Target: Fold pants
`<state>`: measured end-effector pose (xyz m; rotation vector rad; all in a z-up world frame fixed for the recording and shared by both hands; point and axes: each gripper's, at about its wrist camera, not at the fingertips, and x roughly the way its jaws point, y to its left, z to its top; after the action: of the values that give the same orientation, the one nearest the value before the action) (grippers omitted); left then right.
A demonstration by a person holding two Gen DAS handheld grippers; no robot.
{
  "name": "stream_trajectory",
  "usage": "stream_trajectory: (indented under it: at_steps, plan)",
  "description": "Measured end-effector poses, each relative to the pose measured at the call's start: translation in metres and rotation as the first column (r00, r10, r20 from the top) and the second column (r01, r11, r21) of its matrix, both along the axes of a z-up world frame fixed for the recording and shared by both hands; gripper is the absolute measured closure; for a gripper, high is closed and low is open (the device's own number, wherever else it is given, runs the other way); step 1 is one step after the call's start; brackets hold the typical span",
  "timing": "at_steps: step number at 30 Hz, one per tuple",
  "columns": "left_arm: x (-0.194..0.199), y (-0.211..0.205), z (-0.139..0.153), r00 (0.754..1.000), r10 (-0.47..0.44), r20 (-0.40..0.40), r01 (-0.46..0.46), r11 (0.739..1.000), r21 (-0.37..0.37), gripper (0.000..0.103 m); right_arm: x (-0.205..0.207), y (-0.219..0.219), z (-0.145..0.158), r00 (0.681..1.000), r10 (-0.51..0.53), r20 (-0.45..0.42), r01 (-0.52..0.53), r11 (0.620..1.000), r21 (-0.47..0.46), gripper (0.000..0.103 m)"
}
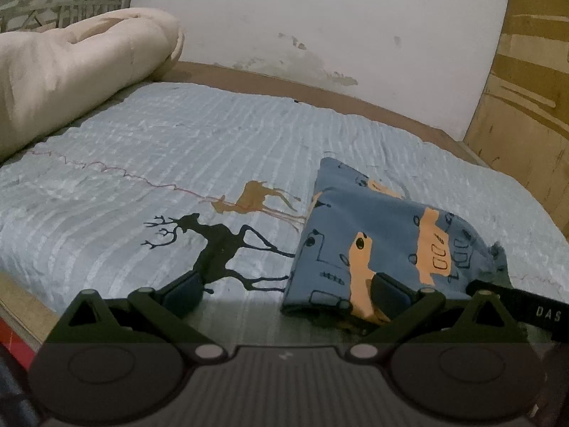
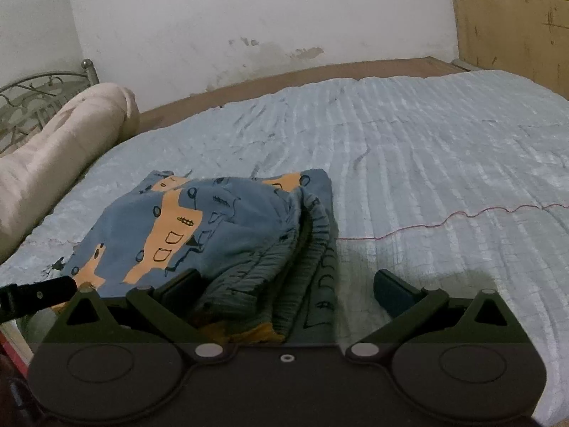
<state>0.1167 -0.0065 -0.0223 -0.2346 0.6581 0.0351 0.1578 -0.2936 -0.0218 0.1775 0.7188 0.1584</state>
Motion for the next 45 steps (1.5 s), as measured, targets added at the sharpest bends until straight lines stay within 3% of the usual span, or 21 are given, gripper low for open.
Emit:
stream_trajectory:
  at_steps: [16, 25, 33, 45]
  plan:
    - [0.022, 0.007, 0.010, 1.000, -0.029, -0.010, 0.028, 0.999, -0.035, 0.001, 0.007, 0.005, 0.003, 0.999, 0.003, -0.033, -0.004, 1.000, -0.027, 0.001]
    - [0.076, -0.002, 0.010, 0.980, -0.188, -0.063, 0.191, 0.980, 0.051, 0.001, 0.023, 0.006, 0.006, 0.999, 0.012, -0.038, -0.013, 0.999, -0.030, 0.001]
    - [0.091, 0.004, 0.001, 0.974, -0.202, -0.104, 0.206, 0.978, 0.022, 0.001, 0.037, -0.002, 0.006, 0.998, 0.035, -0.044, -0.035, 0.999, 0.004, 0.001]
    - [0.092, 0.003, -0.001, 0.972, -0.207, -0.113, 0.212, 0.976, 0.041, 0.001, 0.027, -0.025, 0.020, 0.998, 0.056, -0.017, -0.055, 0.996, 0.066, 0.001]
